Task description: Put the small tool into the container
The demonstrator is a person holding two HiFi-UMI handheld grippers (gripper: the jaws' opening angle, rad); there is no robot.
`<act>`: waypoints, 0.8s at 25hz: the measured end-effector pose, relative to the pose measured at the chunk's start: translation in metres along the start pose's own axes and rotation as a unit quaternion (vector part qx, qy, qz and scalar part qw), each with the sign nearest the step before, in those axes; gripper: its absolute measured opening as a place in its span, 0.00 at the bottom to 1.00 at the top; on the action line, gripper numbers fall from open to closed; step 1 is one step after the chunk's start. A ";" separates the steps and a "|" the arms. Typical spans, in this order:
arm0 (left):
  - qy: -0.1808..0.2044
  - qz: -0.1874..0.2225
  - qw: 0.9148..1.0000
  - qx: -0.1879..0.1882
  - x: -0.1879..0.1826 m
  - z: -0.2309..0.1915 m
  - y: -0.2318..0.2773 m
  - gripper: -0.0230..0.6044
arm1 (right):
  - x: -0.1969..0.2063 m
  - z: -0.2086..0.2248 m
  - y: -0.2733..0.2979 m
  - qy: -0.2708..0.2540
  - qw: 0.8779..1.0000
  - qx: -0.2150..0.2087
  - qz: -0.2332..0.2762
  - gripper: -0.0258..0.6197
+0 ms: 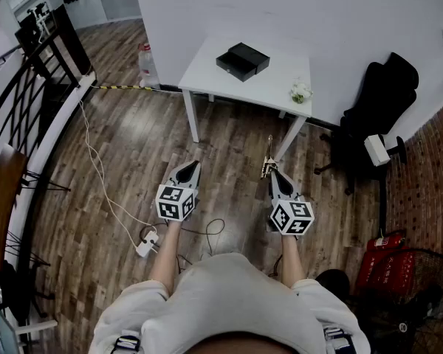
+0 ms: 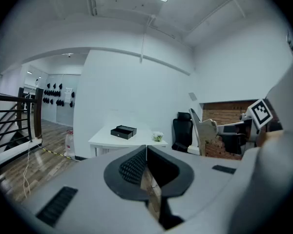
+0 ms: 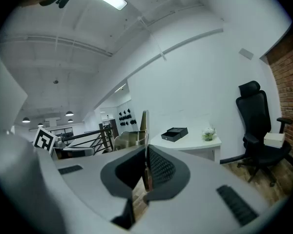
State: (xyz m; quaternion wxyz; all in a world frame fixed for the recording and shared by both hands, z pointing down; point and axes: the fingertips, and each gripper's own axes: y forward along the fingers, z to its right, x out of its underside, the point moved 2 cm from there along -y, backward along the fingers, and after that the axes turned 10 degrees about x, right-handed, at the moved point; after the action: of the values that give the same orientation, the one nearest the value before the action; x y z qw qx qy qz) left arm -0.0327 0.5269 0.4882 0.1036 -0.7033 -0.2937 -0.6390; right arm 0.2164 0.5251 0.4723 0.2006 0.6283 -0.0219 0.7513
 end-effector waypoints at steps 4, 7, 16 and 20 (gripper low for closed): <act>-0.001 -0.001 1.000 0.000 0.003 0.005 0.004 0.06 | 0.002 0.008 -0.002 0.002 1.000 0.002 -0.002 0.04; -0.003 -0.003 1.000 0.000 0.004 0.008 0.007 0.06 | 0.001 0.013 -0.003 0.002 1.000 0.003 -0.003 0.04; -0.001 -0.001 1.000 -0.004 0.002 0.026 0.026 0.06 | -0.001 0.037 -0.003 0.007 1.000 -0.009 -0.003 0.04; 0.000 -0.005 1.000 -0.010 0.004 0.037 0.036 0.06 | -0.005 0.051 -0.002 0.006 1.000 -0.014 -0.004 0.04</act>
State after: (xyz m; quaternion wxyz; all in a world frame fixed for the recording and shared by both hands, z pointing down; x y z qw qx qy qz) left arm 0.0178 0.5184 0.4945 0.0929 -0.7025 -0.2908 -0.6429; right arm 0.2652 0.5107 0.4779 0.2126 0.6213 -0.0288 0.7537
